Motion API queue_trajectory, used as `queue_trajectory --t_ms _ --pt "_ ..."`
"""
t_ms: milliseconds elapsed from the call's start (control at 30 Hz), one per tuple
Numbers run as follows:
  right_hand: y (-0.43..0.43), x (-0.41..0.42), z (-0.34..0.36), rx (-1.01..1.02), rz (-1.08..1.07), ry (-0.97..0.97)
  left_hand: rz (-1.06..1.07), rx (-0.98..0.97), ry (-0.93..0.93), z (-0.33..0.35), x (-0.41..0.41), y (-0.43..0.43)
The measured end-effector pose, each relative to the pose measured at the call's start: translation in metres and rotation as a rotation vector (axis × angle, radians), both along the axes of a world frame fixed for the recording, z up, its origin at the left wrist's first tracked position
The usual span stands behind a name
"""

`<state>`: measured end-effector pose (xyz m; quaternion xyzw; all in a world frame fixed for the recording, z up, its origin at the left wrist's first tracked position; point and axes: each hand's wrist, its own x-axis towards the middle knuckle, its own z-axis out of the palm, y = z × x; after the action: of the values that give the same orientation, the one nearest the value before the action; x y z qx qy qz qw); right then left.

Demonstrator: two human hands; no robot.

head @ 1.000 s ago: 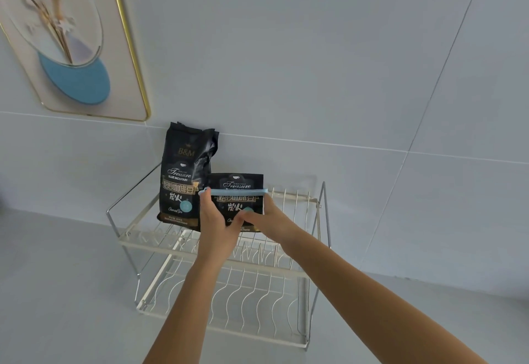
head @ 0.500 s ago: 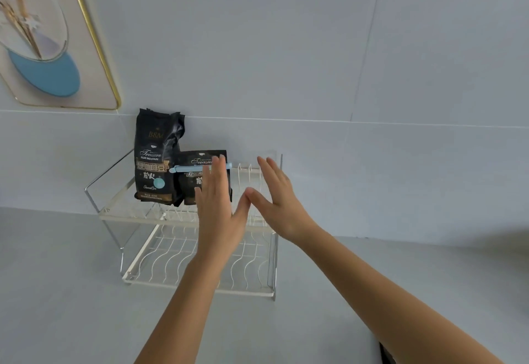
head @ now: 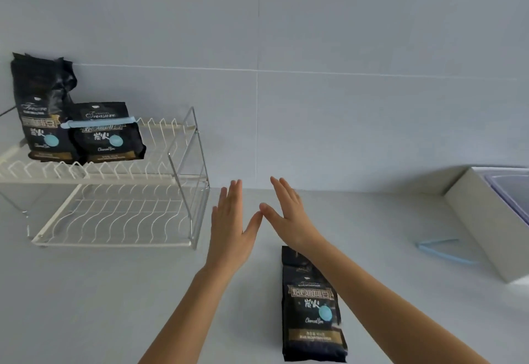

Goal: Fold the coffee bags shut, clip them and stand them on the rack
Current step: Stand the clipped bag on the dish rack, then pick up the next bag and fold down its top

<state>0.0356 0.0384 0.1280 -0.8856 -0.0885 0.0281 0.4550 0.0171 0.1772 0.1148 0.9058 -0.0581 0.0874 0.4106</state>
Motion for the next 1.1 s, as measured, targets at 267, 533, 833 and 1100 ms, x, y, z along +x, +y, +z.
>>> queue_trajectory --t_ms 267,533,833,1100 --pt "-0.088 -0.021 -0.077 -0.080 -0.084 0.248 -0.031 -0.179 0.392 -0.066 -0.012 -0.076" --pt "-0.156 -0.061 -0.146 -0.066 -0.133 0.659 0.208 -0.430 0.912 -0.134 -0.046 -0.095" --pt "-0.166 -0.072 -0.144 0.372 -0.180 0.795 0.192 -0.567 0.821 -0.123 -0.042 -0.124" --pt "-0.189 -0.046 -0.091 0.341 -0.177 0.303 -0.019 -0.662 0.482 -0.081 -0.018 -0.133"
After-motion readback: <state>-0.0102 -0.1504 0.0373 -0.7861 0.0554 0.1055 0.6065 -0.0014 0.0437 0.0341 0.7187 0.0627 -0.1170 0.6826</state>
